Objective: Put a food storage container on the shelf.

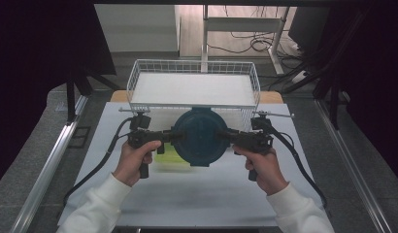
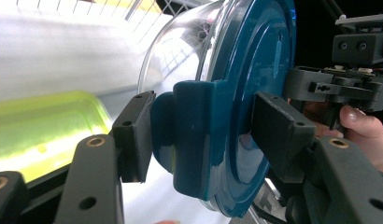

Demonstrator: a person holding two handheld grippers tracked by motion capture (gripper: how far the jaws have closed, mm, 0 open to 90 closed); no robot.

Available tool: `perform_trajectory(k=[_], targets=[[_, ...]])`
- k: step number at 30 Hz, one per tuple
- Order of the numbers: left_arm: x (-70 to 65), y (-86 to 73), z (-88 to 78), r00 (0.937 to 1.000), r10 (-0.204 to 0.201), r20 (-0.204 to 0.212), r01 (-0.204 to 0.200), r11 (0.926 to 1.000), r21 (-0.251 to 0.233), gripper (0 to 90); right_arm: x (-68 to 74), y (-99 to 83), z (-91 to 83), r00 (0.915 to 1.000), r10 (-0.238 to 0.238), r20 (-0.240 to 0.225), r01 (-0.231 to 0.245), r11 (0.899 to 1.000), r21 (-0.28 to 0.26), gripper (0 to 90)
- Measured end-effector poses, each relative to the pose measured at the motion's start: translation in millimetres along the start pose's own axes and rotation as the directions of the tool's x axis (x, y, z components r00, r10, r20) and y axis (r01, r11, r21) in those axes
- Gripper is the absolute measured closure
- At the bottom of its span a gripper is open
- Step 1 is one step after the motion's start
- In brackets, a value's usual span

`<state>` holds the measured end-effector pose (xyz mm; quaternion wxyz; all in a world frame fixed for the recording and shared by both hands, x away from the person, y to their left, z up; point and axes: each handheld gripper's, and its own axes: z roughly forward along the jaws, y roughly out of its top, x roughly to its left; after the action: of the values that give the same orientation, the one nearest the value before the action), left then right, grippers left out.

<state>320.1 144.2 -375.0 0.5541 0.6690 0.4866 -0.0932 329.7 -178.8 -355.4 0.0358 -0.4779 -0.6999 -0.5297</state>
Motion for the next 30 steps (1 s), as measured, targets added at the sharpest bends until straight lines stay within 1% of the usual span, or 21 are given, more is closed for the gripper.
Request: perform_trajectory(k=[4, 5, 9, 10, 11, 17, 24, 28, 29, 30], targets=[[-0.8, 10.4, -1.8, 1.0, 0.004, -0.002, -0.004, 0.9999, -0.011, 41.3, 2.0, 15.0, 2.3, 0.9999, -0.015, -0.005, 0.015, 1.0, -0.007, 40.2], [-0.2, 12.9, -2.1, 1.0, 0.003, 0.001, -0.003, 0.9999, -0.012, 41.3, 2.0, 15.0, 2.3, 0.9999, -0.015, -0.005, 0.015, 1.0, -0.007, 40.2], [0.2, 24.2, -4.1, 0.9999, 0.016, -0.001, -0.016, 0.9998, -0.015, 41.3, 4.0, 26.9, 5.0, 0.9996, -0.028, -0.004, 0.028, 1.0, -0.006, 40.2], [0.1, 27.3, -4.5, 0.9998, 0.022, -0.002, -0.022, 0.9996, -0.015, 41.4, 4.1, 31.7, 6.1, 0.9995, -0.03, -0.006, 0.03, 0.999, -0.01, 40.2], [0.4, 30.4, -4.8, 0.9997, 0.025, -0.002, -0.025, 0.9996, -0.012, 41.4, 4.1, 31.7, 6.1, 0.9995, -0.03, -0.006, 0.03, 0.999, -0.01, 40.2], [2.4, 45.4, -4.1, 0.9995, 0.032, 0.002, -0.032, 0.9995, -0.007, 41.5, 3.8, 47.0, 9.0, 0.9993, -0.037, -0.006, 0.037, 0.999, -0.01, 40.2], [5.6, 62.2, -1.9, 0.9995, 0.023, 0.021, -0.023, 0.9997, -0.006, 41.5, 5.5, 63.7, 10.0, 0.9986, -0.052, 0.008, 0.052, 0.999, -0.014, 40.2], [6.1, 72.9, -1.1, 0.9995, 0.026, 0.02, -0.026, 0.9996, -0.008, 41.6, 4.7, 74.6, 11.2, 0.9982, -0.059, 0.009, 0.059, 0.998, -0.018, 40.2], [6.7, 75.6, -0.7, 0.9994, 0.025, 0.023, -0.025, 0.9997, -0.007, 41.6, 4.5, 80.3, 12.2, 0.9979, -0.063, 0.011, 0.063, 0.998, -0.019, 40.2], [7.4, 78.4, -0.5, 0.9994, 0.023, 0.025, -0.023, 0.9997, -0.007, 41.6, 4.5, 80.3, 12.2, 0.9979, -0.063, 0.011, 0.063, 0.998, -0.019, 40.2]])
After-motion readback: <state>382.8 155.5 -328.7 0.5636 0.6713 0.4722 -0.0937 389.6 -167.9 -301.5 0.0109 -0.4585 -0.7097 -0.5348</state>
